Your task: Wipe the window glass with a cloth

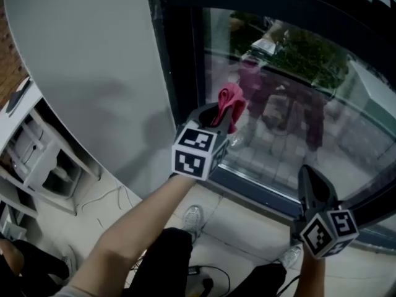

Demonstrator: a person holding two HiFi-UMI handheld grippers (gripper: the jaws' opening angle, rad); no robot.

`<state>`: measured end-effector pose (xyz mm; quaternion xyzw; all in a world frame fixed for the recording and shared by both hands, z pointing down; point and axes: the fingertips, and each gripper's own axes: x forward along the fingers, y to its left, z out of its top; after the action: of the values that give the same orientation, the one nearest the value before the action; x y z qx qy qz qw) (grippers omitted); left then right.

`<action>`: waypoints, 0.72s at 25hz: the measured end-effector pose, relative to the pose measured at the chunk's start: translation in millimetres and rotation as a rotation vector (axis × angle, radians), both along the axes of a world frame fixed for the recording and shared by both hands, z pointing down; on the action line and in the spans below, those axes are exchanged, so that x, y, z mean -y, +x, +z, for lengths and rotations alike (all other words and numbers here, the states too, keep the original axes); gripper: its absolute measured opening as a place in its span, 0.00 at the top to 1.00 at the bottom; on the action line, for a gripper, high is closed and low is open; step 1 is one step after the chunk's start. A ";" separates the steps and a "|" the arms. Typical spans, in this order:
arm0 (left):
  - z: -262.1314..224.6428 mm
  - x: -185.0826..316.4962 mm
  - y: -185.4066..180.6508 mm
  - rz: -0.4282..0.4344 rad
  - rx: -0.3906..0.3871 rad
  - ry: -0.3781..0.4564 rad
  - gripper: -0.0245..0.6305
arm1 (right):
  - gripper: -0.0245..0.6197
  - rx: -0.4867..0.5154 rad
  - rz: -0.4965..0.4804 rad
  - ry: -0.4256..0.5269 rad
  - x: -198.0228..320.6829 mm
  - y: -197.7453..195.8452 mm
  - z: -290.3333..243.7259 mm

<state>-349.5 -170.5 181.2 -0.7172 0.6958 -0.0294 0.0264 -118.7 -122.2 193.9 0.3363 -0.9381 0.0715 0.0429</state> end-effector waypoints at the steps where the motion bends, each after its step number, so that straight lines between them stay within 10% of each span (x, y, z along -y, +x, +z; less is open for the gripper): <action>1: 1.8 -0.5 -10.6 -0.020 0.001 0.000 0.88 | 0.95 0.000 -0.008 -0.002 0.1 -5.7 2.9; 18: 47.9 24.9 -110.0 -0.235 0.014 -0.019 0.88 | 0.95 -0.017 -0.052 -0.081 15.7 -44.1 61.0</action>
<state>-459.5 -195.4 229.1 -0.6305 0.7746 -0.0439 0.0211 -162.8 -137.9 254.8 0.3104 -0.9424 0.1054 0.0661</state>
